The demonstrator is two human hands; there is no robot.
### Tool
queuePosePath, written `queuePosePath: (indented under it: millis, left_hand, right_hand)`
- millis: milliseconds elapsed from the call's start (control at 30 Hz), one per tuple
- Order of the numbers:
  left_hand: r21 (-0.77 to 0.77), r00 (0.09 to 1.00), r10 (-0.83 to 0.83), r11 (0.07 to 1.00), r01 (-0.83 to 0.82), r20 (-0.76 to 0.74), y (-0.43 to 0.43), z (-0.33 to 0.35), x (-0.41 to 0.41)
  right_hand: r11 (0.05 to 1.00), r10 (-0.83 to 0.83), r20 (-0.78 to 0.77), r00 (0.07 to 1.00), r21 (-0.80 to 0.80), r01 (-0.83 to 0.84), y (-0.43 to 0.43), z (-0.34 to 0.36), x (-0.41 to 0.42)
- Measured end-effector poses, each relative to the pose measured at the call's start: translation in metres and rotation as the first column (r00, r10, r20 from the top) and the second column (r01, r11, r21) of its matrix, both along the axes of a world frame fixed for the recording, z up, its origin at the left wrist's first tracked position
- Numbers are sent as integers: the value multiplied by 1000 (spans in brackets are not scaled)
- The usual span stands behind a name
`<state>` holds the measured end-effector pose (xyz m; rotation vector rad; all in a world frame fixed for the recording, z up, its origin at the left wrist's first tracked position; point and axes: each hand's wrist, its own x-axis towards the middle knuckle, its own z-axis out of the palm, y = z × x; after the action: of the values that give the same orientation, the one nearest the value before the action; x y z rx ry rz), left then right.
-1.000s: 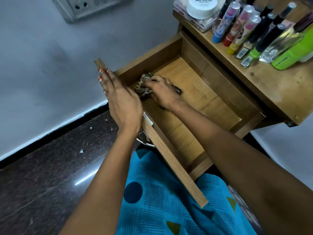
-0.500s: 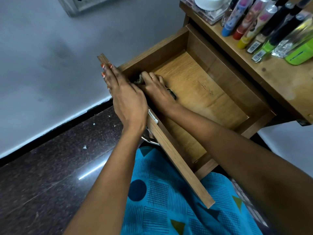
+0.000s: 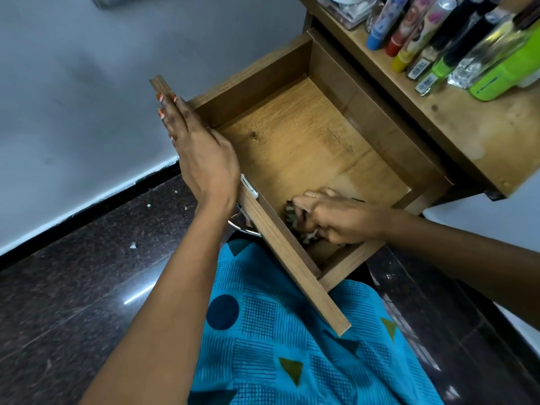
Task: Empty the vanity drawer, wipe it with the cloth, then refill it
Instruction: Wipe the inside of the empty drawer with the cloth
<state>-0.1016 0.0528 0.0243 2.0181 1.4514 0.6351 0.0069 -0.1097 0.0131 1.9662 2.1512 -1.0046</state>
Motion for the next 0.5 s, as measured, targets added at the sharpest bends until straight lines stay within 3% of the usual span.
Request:
queuePosePath:
  millis: [267, 400, 500]
  left_hand:
    - [-1, 1000, -6, 1000, 6, 1, -1, 2, -1]
    - [-7, 1000, -8, 1000, 8, 5, -1, 2, -1]
    - [-2, 1000, 4, 1000, -4, -13, 0, 2, 0]
  right_hand:
    - [935, 90, 0, 996, -345, -84, -2, 10, -7]
    - [942, 88, 119, 989, -332, -44, -3, 10, -17]
    - [937, 21, -9, 1000, -347, -23, -3, 15, -17]
